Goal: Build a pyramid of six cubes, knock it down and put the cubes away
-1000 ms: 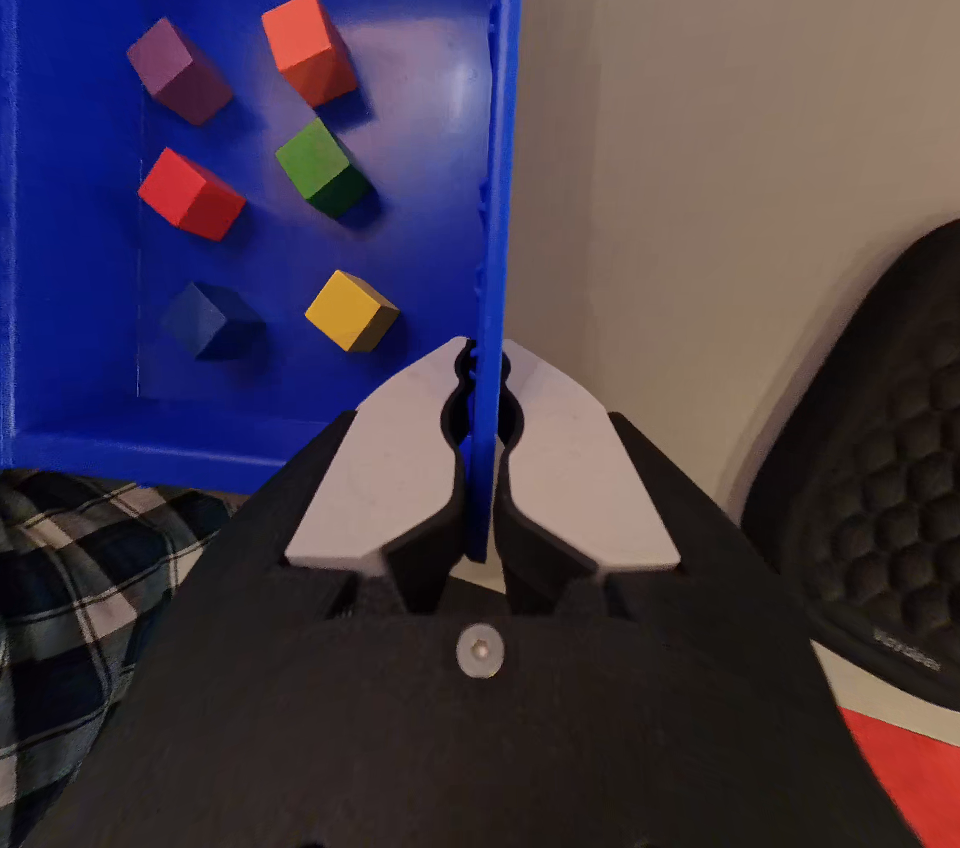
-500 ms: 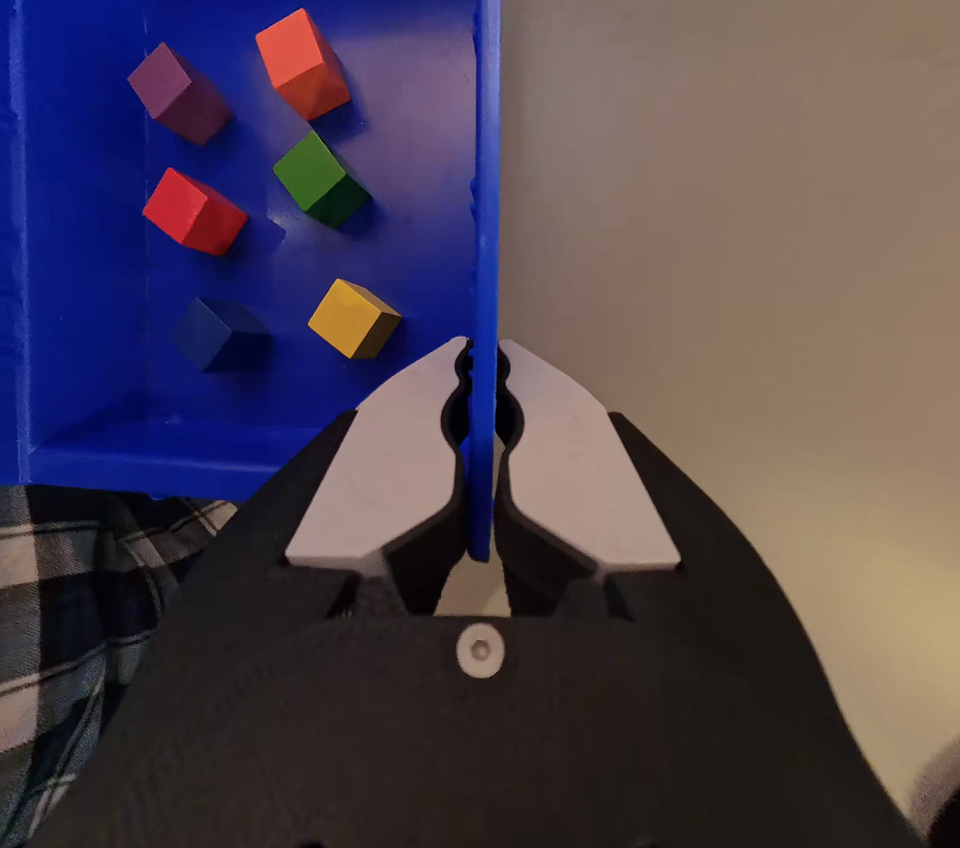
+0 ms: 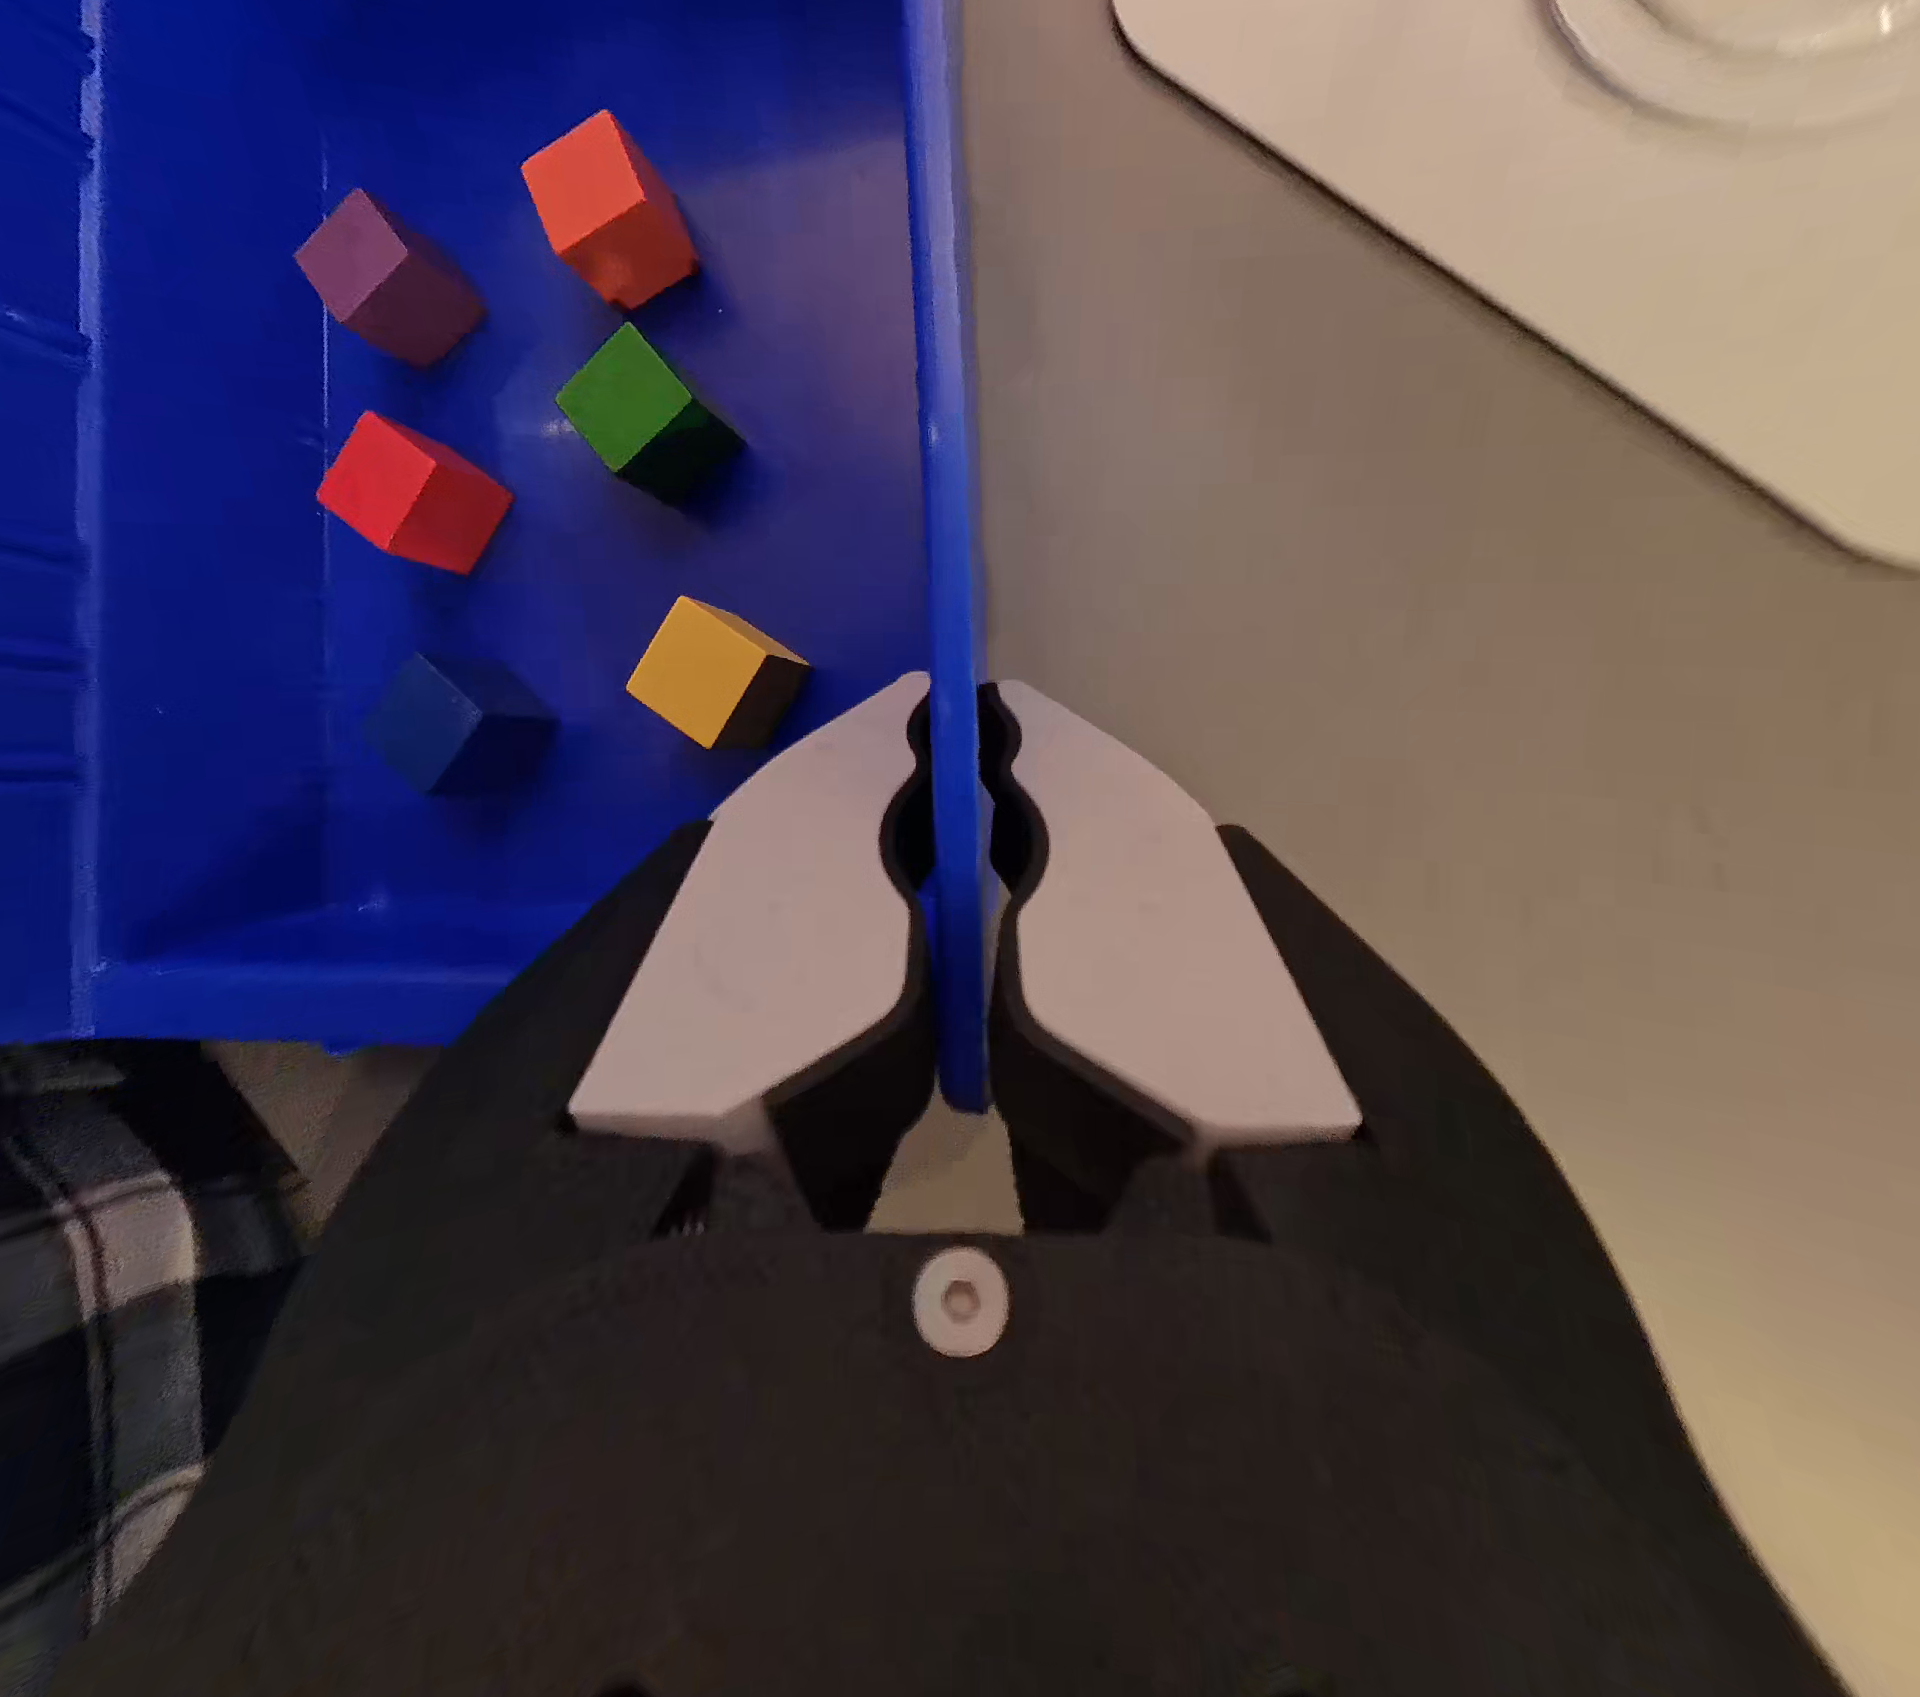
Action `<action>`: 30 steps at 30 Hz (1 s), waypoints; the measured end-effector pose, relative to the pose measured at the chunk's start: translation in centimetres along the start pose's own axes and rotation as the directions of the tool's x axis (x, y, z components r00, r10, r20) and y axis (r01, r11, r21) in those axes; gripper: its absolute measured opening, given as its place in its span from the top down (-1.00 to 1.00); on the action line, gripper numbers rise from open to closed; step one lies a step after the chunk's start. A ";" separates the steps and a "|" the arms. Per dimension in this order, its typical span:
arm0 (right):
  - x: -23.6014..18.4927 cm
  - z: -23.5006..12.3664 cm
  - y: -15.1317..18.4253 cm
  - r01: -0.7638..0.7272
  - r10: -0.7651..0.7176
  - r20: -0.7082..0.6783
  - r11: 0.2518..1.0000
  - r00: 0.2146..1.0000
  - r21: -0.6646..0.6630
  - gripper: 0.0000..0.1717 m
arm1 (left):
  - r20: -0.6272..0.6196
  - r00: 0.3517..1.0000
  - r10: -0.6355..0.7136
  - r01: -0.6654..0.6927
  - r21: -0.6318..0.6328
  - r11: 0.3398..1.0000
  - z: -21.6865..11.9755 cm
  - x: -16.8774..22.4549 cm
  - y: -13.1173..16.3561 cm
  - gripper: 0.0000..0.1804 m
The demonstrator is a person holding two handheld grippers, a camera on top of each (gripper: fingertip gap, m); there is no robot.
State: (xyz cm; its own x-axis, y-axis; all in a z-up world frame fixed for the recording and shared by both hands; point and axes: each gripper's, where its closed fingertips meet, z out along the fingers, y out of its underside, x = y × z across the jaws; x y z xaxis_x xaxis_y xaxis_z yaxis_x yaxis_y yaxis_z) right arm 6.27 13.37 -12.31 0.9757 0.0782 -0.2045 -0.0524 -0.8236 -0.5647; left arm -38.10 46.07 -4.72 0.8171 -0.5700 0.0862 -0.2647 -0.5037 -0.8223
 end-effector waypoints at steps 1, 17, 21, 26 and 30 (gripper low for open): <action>-0.3 0.6 -0.8 0.018 -0.018 0.007 1.000 1.000 0.006 0.93 | 0.010 1.000 0.003 -0.003 0.000 1.000 -0.1 -0.3 0.0 0.94; -10.4 -2.0 2.9 0.819 -0.753 0.456 0.568 0.473 0.088 0.31 | 0.042 0.999 0.027 -0.028 0.017 0.999 0.0 -0.3 -1.7 0.94; -10.7 0.4 4.6 0.896 -0.812 0.462 0.438 0.358 0.075 0.58 | 0.054 0.998 0.030 -0.031 0.024 0.999 -0.2 -0.1 -2.0 0.94; -12.0 1.7 3.1 0.921 -0.840 0.461 0.373 0.285 0.110 0.73 | 0.074 0.997 -0.003 -0.003 0.072 0.997 -1.8 -0.7 -3.0 0.94; -13.4 3.6 1.1 0.911 -0.835 0.465 0.392 0.295 0.127 0.75 | 0.105 0.994 -0.021 0.010 0.109 0.994 -4.2 -2.0 -4.2 0.94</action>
State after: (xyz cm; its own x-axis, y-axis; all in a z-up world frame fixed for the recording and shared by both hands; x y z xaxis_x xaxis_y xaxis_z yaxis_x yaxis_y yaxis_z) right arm -7.59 13.47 -13.06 0.2327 0.9717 0.0396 0.8414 -0.1807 -0.5093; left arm -40.79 46.56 0.89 0.8720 -0.4875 0.0438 -0.1994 -0.4357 -0.8777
